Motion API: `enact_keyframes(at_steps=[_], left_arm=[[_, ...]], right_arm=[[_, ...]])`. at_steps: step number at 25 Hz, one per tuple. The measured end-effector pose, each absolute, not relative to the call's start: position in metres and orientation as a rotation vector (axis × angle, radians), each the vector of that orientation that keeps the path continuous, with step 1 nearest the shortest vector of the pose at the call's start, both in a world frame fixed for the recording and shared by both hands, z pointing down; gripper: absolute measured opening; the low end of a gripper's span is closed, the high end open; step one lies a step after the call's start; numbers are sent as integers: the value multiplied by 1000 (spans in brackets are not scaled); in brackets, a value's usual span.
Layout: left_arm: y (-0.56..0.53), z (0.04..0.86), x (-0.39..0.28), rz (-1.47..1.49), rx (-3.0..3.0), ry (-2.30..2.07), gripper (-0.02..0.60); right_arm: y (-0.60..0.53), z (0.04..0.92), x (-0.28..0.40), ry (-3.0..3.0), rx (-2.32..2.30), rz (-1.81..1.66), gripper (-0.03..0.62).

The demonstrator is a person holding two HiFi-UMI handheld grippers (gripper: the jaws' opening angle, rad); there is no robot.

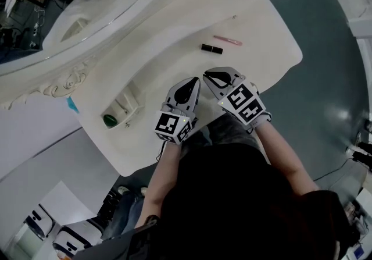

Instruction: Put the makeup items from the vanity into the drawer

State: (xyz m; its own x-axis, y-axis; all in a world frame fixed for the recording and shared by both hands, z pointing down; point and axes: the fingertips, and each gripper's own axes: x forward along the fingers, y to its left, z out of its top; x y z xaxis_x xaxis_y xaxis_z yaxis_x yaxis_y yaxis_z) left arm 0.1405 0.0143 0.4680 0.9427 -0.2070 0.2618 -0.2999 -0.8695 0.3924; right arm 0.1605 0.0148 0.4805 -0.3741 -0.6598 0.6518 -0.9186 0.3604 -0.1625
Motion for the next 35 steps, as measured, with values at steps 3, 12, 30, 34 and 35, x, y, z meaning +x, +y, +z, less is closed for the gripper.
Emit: enact_keyframes(at_steps=[3,12,30,34,35], left_arm=[[11,473,157,303,2650,-387,12],[4,485,196,330,2645,-434,12],[-10,487,206,375,2650,-567,11],[-11,487,203,367,2646,-591,12],[-11,486,202,365,2644,-598,12]], right_arm=[[11,488,176,-2146,1334,707,25],[-3,505,214,-2146,1273,684,28],[-21,539,239,-2099,1165,681,117],[-23,544,239,-2077,1146,664,117],[-23,545,239,-2070,1140,653,117]])
